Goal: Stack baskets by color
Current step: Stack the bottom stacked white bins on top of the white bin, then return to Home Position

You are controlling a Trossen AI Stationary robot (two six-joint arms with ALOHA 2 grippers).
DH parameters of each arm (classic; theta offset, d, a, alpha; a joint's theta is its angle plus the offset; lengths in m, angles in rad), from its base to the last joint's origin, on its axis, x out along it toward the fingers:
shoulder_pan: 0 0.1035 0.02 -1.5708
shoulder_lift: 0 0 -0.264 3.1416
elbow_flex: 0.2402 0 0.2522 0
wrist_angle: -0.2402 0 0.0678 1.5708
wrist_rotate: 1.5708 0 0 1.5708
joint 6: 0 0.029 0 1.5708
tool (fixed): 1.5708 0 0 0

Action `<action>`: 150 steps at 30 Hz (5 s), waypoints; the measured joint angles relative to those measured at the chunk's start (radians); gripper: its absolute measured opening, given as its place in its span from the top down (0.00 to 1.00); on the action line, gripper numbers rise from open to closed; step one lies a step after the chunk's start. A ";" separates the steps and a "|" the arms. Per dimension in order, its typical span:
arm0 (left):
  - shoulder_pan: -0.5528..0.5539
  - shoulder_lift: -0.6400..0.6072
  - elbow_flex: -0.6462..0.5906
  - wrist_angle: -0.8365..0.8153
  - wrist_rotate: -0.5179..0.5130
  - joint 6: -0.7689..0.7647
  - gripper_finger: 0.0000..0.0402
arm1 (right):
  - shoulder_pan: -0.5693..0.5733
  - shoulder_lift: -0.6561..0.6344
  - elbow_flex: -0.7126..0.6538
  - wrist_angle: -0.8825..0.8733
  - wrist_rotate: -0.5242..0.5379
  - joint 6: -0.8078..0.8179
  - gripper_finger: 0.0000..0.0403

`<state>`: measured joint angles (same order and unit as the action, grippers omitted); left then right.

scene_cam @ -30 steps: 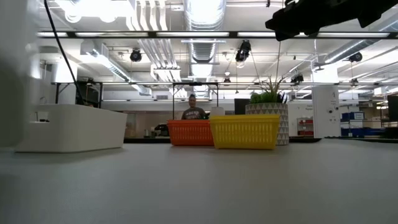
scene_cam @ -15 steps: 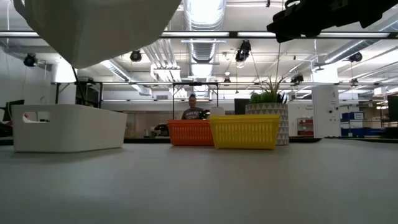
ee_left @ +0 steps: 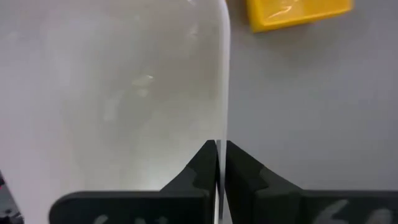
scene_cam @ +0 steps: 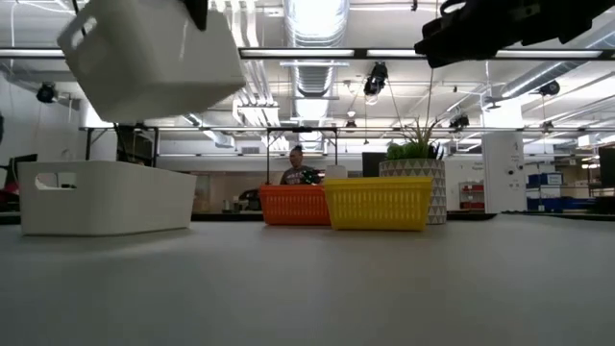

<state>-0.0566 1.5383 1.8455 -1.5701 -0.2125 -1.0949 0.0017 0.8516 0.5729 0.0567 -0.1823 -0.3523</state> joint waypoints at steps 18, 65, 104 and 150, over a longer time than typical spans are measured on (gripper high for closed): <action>0.224 -0.016 -0.281 -0.001 0.153 0.129 1.00 | 0.000 0.000 0.000 -0.030 0.053 -0.014 0.98; 0.311 -0.008 -0.456 0.176 0.210 0.004 1.00 | 0.000 0.000 -0.001 -0.052 0.054 -0.019 0.98; 0.040 -0.561 -1.196 1.381 0.341 1.179 0.98 | -0.084 -0.021 -0.193 0.158 0.041 -0.112 0.98; 0.042 -1.443 -1.824 1.603 0.352 1.177 1.00 | -0.127 -0.845 -0.550 0.022 0.002 0.011 0.98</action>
<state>-0.0144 0.0948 0.0215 0.0334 0.1393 0.0818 -0.1253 0.0067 0.0231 0.0790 -0.1808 -0.3410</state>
